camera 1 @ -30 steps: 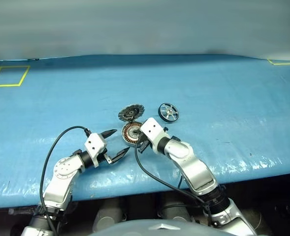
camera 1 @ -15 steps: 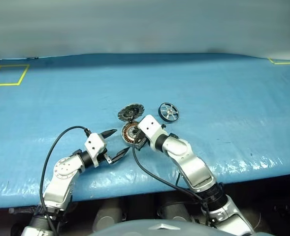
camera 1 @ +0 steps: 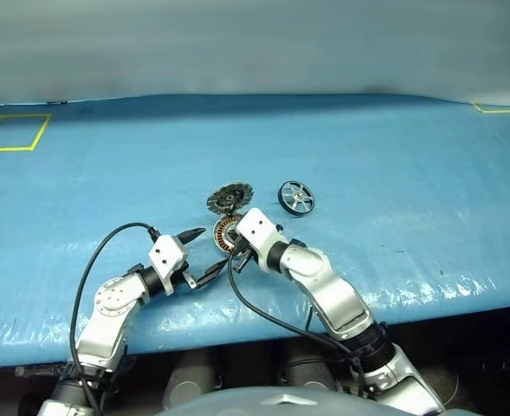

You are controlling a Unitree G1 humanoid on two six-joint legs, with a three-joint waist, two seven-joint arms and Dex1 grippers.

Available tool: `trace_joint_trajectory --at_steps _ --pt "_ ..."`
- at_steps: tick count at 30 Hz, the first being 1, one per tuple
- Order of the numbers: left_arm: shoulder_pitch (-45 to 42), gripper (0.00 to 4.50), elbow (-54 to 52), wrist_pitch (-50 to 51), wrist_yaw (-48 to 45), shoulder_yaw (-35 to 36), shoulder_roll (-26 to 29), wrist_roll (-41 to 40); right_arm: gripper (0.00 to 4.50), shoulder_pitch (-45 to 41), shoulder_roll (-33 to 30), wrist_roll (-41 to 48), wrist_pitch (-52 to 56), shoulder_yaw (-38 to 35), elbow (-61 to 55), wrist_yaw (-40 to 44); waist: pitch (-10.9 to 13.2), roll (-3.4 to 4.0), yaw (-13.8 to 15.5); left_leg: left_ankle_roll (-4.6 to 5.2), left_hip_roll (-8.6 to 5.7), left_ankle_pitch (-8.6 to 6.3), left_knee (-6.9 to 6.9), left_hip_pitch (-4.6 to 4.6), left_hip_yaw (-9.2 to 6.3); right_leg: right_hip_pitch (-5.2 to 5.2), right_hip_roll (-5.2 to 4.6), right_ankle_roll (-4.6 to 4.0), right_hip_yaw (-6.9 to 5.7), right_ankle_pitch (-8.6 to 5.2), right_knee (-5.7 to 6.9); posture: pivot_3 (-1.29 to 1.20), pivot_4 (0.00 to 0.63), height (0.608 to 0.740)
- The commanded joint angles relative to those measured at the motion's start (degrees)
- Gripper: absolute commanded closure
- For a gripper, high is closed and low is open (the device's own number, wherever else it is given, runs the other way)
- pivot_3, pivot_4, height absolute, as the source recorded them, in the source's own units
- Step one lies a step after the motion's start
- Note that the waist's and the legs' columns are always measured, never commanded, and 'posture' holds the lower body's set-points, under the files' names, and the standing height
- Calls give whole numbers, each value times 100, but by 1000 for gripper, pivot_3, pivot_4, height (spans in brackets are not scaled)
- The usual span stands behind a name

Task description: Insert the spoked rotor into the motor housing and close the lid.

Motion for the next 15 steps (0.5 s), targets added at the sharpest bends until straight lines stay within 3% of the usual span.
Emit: trace_joint_trajectory --at_steps 1,15 --pt "15 0 -87 -127 43 46 -8 33 4481 -44 37 35 -16 -4 223 -8 0 0 0 0 0 0 0 2 0 1 0 0 0 0 0 0 150 740" --pt "-7 0 -94 -156 93 54 2 50 4481 -86 149 235 105 -401 357 -166 0 0 5 -6 5 3 0 14 -1 11 -13 -1 0 0 2 0 150 740"
